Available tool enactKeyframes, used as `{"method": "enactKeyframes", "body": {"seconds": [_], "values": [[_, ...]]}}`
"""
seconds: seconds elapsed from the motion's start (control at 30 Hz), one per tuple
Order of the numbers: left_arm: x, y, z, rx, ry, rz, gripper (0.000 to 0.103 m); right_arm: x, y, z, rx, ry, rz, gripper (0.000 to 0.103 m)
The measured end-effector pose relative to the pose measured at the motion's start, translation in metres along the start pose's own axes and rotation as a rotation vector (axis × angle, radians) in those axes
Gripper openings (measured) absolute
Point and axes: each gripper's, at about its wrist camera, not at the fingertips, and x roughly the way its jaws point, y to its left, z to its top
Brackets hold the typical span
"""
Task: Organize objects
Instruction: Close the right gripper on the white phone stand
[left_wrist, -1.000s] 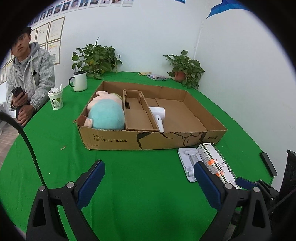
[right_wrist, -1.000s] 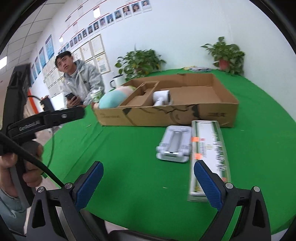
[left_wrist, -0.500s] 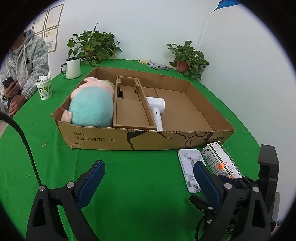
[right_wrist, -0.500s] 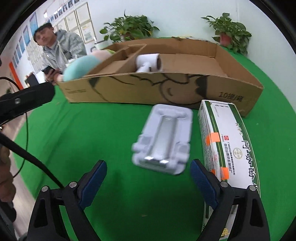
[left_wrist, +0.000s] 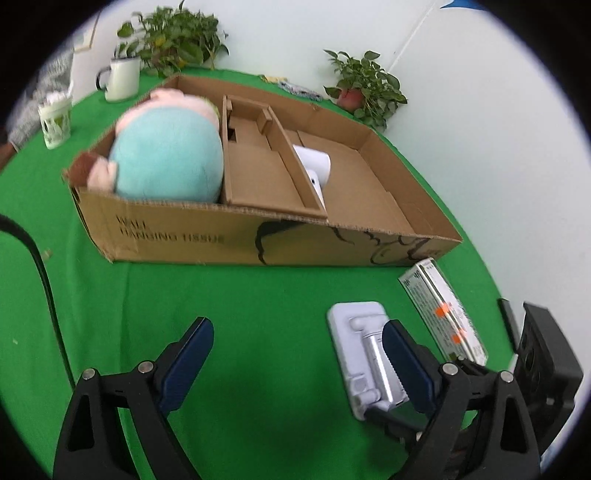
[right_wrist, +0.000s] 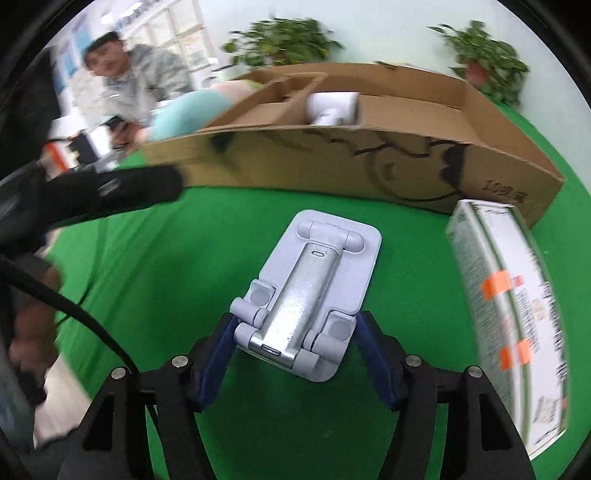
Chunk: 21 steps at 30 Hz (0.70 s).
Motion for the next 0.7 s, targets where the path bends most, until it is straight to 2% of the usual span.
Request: {"method": "enactKeyframes", "body": {"seconds": [0.07, 0.1, 0.17, 0.27, 0.3, 0.33, 0.37, 0.43, 0.5, 0.6, 0.7], "values": [[0.006, 0.005, -0.003, -0.031, 0.033, -0.056, 0.093, -0.004, 0.0, -0.007, 0.024, -0.015, -0.007, 0.095], [0.011, 0.007, -0.004, -0.045, 0.052, -0.082, 0.093, -0.002, -0.001, -0.005, 0.051, -0.02, 0.012, 0.096], [0.019, 0.005, -0.006, -0.044, 0.082, -0.109, 0.087, 0.003, 0.0, 0.004, 0.079, -0.012, 0.039, 0.095], [0.026, -0.002, -0.008, -0.014, 0.131, -0.154, 0.079, 0.011, 0.011, 0.018, 0.048, -0.022, -0.028, 0.095], [0.027, -0.003, -0.008, -0.016, 0.135, -0.16, 0.073, 0.015, 0.014, 0.021, 0.038, -0.019, -0.055, 0.094], [0.028, -0.001, -0.008, -0.03, 0.141, -0.168, 0.072, 0.017, 0.016, 0.021, 0.034, -0.014, -0.064, 0.09], [0.03, 0.0, -0.008, -0.041, 0.148, -0.178, 0.072, 0.02, 0.018, 0.02, 0.028, -0.001, -0.075, 0.08], [0.033, 0.002, -0.009, -0.064, 0.157, -0.197, 0.072, 0.021, 0.022, 0.012, 0.008, 0.019, -0.121, 0.073], [0.036, -0.002, -0.011, -0.055, 0.171, -0.218, 0.072, 0.021, 0.027, 0.008, -0.02, 0.015, -0.139, 0.071], [0.043, -0.008, -0.016, -0.047, 0.208, -0.24, 0.072, 0.017, 0.026, 0.003, 0.001, 0.012, -0.125, 0.069], [0.045, -0.009, -0.018, -0.067, 0.209, -0.267, 0.072, 0.016, 0.024, 0.001, 0.025, 0.006, -0.096, 0.068]]}}
